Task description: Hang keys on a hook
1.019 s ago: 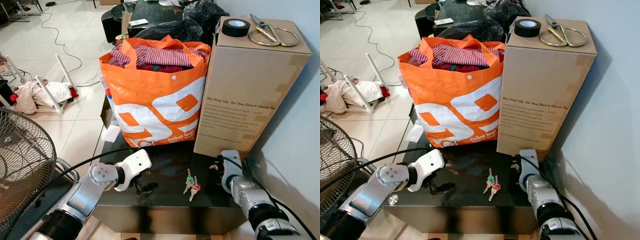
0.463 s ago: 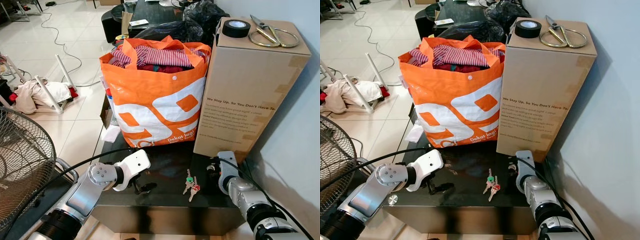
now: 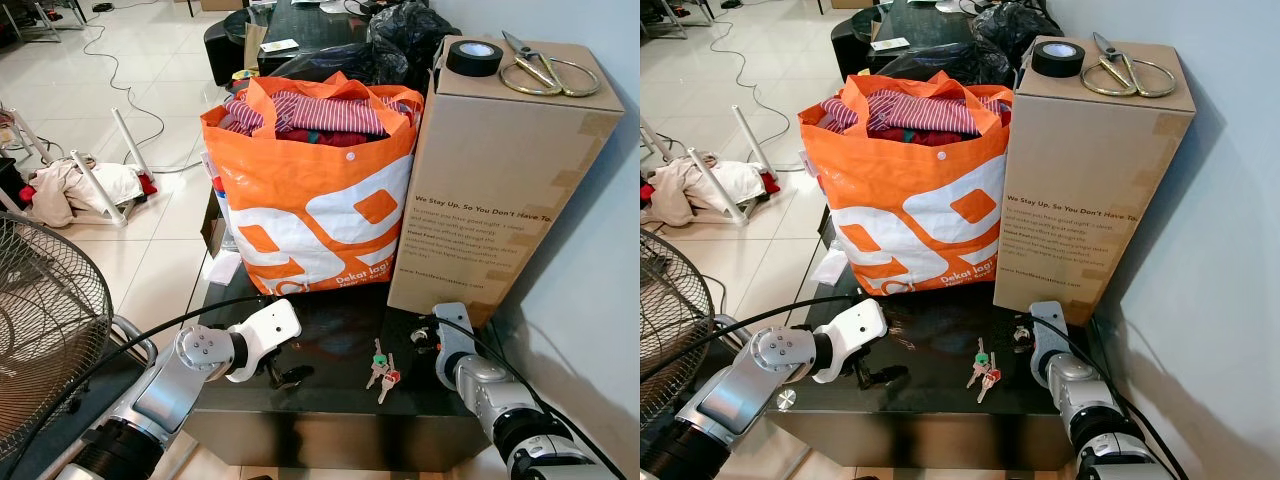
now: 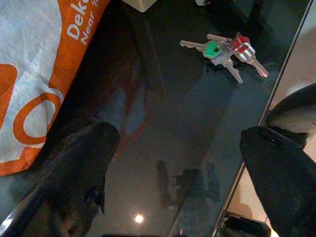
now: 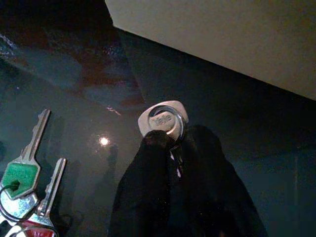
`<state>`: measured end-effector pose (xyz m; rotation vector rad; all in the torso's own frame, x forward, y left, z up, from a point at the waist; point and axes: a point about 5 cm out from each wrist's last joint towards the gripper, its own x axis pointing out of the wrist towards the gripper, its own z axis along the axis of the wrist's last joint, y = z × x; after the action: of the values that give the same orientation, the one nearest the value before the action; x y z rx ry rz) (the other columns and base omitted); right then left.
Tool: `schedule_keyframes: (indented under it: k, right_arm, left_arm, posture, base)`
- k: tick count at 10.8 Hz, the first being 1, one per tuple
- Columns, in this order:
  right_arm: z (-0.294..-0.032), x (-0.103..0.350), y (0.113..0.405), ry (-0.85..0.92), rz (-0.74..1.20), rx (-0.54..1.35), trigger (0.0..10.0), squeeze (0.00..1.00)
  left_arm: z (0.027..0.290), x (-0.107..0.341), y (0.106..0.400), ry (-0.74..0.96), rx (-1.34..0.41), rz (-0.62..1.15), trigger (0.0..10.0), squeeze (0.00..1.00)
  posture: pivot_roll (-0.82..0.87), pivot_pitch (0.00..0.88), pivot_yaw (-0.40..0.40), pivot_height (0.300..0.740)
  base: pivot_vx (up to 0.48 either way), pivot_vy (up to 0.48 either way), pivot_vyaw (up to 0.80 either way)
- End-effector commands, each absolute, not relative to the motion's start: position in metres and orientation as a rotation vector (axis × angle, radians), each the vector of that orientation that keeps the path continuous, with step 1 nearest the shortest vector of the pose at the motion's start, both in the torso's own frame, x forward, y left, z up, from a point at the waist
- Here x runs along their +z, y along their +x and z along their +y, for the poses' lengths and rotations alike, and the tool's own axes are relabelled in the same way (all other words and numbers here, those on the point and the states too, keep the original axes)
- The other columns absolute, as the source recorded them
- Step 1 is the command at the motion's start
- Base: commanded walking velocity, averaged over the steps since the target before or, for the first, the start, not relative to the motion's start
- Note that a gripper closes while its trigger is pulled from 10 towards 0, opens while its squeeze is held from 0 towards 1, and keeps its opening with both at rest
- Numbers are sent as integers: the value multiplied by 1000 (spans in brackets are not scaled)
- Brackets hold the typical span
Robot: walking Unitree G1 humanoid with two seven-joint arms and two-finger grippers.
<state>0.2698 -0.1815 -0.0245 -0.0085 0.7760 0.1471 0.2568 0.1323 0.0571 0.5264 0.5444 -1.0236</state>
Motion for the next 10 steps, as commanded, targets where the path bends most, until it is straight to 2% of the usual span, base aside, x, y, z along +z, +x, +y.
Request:
schedule_keyframes:
  k: [1,7,10]
  right_arm:
    - [-182,-28,267,-7,801,152,0,0]
    - [-197,-14,264,6,663,203,0,0]
    - [-199,24,260,47,446,250,0,0]
  left_arm:
    - [131,60,259,543,-1022,530,10000,0]
    - [135,62,265,540,-977,492,10000,0]
    - [138,75,281,458,-814,384,10000,0]
  posture:
    - [-70,0,58,740]
    - [-109,0,89,740]
    - [-139,0,116,740]
  base:
    - [0,0,0]
    - [0,0,0]
    - [0,0,0]
